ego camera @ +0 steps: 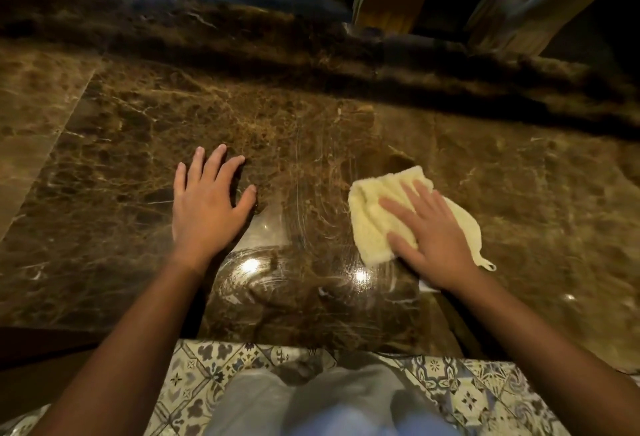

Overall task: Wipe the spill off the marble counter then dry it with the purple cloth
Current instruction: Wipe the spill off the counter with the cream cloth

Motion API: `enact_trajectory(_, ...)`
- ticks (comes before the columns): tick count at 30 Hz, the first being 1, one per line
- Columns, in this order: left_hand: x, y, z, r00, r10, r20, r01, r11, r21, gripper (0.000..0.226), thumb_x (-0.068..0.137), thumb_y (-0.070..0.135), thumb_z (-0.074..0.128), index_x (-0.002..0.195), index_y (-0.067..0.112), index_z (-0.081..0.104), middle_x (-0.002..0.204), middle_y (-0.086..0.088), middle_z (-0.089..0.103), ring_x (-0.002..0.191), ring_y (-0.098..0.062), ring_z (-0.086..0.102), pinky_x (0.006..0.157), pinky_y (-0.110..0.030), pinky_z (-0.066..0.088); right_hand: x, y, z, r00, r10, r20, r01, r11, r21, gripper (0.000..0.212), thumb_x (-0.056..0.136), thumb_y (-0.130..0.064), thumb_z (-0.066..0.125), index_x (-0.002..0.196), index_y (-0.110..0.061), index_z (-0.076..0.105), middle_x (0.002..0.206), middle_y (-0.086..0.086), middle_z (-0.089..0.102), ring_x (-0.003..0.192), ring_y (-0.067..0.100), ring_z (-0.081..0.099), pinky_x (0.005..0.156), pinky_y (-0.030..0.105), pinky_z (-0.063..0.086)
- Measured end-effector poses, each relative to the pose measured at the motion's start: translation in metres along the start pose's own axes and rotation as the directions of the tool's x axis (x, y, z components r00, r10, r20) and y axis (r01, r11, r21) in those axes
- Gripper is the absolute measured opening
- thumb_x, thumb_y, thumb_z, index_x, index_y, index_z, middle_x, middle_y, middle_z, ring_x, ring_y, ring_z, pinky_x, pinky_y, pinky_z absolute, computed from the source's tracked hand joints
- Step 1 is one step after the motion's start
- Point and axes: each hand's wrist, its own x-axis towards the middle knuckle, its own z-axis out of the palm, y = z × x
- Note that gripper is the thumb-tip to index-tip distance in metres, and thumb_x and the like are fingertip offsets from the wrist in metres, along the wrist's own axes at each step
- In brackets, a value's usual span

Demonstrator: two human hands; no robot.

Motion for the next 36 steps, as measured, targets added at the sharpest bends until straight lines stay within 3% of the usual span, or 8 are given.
enact_trajectory(9,-0.001,0.003,-0.002,1.0,-0.006,-0.003,0.006,1.0,0.004,0.059,0.096,0.055,0.041,0.148,0.027,0.046,0.164,-0.004,0.037,0.157,-0.03,0.021,0.127,-0.053,0.012,0.152,-0.046,0.011,0.836,0.534,-0.13,-0.536,0.844,0.016,0.069,0.096,-0.051,0.033,0.159,-0.024,0.025,0.17,0.016,0.013,0.157,0.039,0.004,0.127,0.052,0.002)
enact_trajectory(11,-0.002,0.003,-0.003,1.0,-0.006,0.007,0.005,1.0,0.011,0.06,0.096,0.055,0.04,0.149,0.027,0.045,0.164,-0.004,0.037,0.157,-0.03,0.021,0.127,-0.054,0.012,0.155,-0.072,0.018,0.867,0.489,-0.094,-0.493,0.87,-0.015,0.069,0.099,-0.051,0.032,0.16,-0.021,0.021,0.17,0.019,0.01,0.156,0.04,0.001,0.127,0.053,0.001)
enact_trajectory(14,-0.003,0.003,-0.004,1.0,-0.005,0.014,0.005,1.0,0.011,0.06,0.096,0.055,0.04,0.149,0.028,0.045,0.164,-0.004,0.036,0.157,-0.03,0.021,0.127,-0.054,0.012,0.113,-0.096,0.026,0.973,0.226,-0.044,-0.228,0.972,-0.049,0.067,0.101,-0.054,0.034,0.159,-0.024,0.024,0.169,0.017,0.014,0.157,0.039,0.004,0.127,0.052,0.004)
enact_trajectory(17,-0.004,0.001,-0.003,1.0,-0.002,0.015,0.001,1.0,0.011,0.058,0.098,0.054,0.042,0.15,0.027,0.044,0.165,-0.004,0.035,0.157,-0.029,0.02,0.127,-0.053,0.01,0.036,-0.091,0.031,0.999,0.028,0.019,-0.027,0.999,-0.047,0.063,0.102,-0.059,0.033,0.158,-0.033,0.026,0.17,0.009,0.017,0.158,0.032,0.005,0.127,0.052,0.006)
enact_trajectory(20,-0.004,-0.001,-0.003,1.0,0.015,0.025,-0.015,1.0,0.008,0.058,0.1,0.052,0.043,0.151,0.025,0.043,0.165,-0.006,0.034,0.157,-0.029,0.02,0.127,-0.053,0.01,-0.025,-0.049,0.02,0.994,0.102,0.038,-0.096,0.985,-0.141,0.061,0.1,-0.066,0.029,0.157,-0.045,0.022,0.17,-0.001,0.015,0.159,0.025,0.002,0.125,0.056,0.004)
enact_trajectory(25,-0.033,-0.014,-0.01,0.995,0.083,0.048,-0.086,0.993,0.08,0.064,0.099,0.055,0.03,0.154,0.022,0.04,0.165,-0.009,0.034,0.156,-0.034,0.023,0.125,-0.056,0.015,-0.077,0.0,-0.002,0.953,0.303,-0.01,-0.302,0.946,-0.116,0.072,0.096,-0.074,0.016,0.159,-0.038,0.022,0.17,0.004,0.014,0.159,0.023,-0.002,0.127,0.054,0.004)
enact_trajectory(32,-0.051,-0.017,-0.013,1.0,-0.008,0.022,0.005,0.995,0.101,0.064,0.098,0.056,0.031,0.153,0.025,0.039,0.166,-0.007,0.032,0.157,-0.033,0.019,0.125,-0.057,0.013,-0.071,-0.112,0.047,0.996,0.085,0.034,-0.081,0.992,-0.097,0.066,0.103,-0.057,0.018,0.16,-0.023,0.024,0.168,0.02,0.019,0.157,0.04,0.005,0.122,0.064,0.011)
enact_trajectory(36,-0.049,-0.021,-0.011,1.0,-0.024,0.014,0.023,0.997,0.072,0.063,0.097,0.057,0.035,0.152,0.027,0.04,0.166,-0.006,0.032,0.157,-0.032,0.018,0.125,-0.056,0.012,-0.004,-0.135,0.056,1.0,0.008,0.029,-0.004,0.993,-0.122,0.065,0.101,-0.06,0.026,0.159,-0.03,0.024,0.17,0.014,0.013,0.158,0.037,0.004,0.122,0.062,0.009)
